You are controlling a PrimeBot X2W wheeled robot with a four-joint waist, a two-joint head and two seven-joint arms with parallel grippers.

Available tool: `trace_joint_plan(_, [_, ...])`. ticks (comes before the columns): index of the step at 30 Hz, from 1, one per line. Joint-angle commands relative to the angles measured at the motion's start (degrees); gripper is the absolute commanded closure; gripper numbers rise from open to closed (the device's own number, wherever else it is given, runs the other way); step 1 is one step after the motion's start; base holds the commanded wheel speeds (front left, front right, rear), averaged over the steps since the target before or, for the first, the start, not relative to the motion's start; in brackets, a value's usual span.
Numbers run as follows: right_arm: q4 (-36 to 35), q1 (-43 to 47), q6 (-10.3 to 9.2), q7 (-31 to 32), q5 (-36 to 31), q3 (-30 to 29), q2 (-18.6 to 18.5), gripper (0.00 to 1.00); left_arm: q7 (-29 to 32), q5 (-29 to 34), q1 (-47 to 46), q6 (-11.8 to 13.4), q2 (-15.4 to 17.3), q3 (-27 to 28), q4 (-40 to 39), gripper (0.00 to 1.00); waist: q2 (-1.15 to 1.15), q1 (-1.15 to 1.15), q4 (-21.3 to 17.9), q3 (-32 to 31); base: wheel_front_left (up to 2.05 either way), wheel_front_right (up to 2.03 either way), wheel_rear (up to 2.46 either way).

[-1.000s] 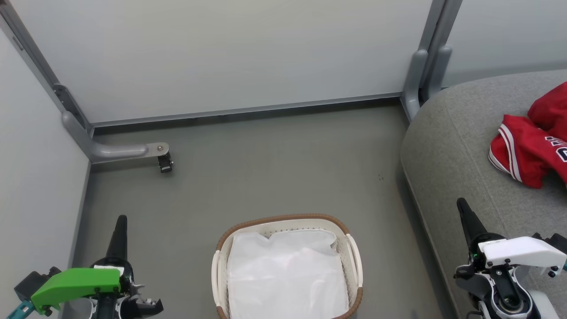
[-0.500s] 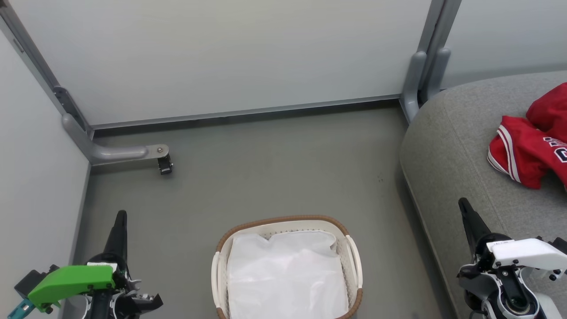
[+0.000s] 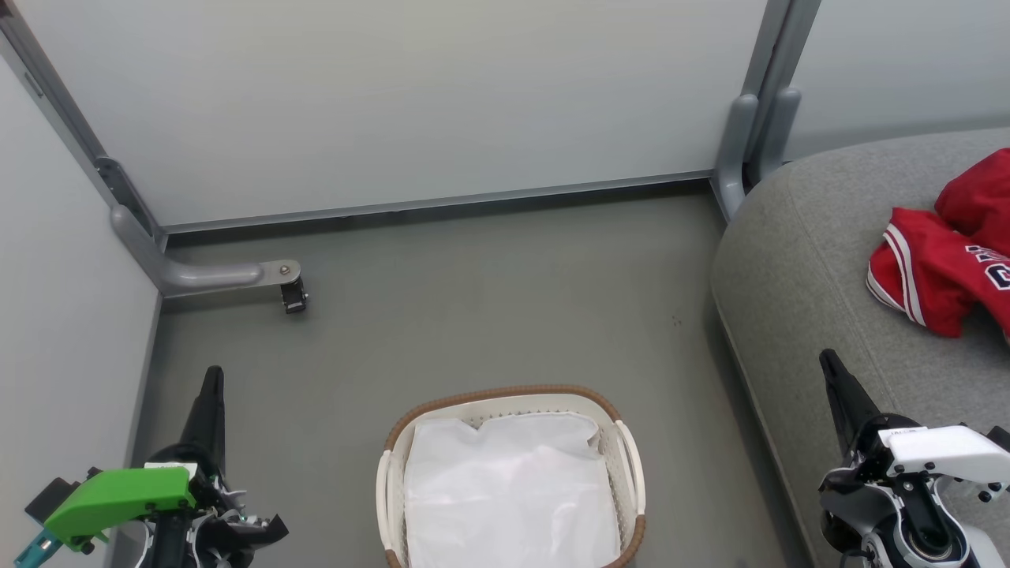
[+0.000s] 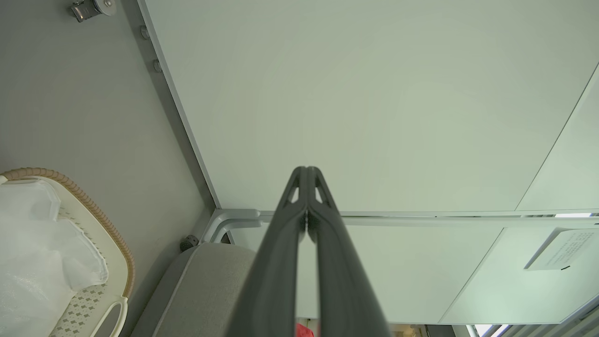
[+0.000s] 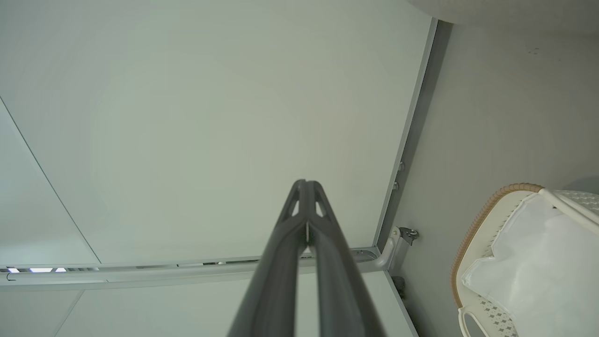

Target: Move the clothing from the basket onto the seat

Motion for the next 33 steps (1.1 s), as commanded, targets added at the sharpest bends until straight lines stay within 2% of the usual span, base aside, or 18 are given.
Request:
trace_joint_plan(1, [-0.2, 0.6, -0.02, 0.2, 0.2, -0.1, -0.2, 1.0, 0.2, -0.2, -0.6, -0.4, 0.4, 0.2, -0.2, 1.0, 0.0, 0.0, 0.0, 0.0, 0.0, 0.0, 0.0])
trace_joint_plan(33, [-0.2, 0.6, -0.02, 0.2, 0.2, -0.1, -0.2, 1.0, 0.2, -0.2, -0.6, -0.4, 0.4, 0.2, -0.2, 1.0, 0.0, 0.0, 0.0, 0.0, 0.0, 0.0, 0.0])
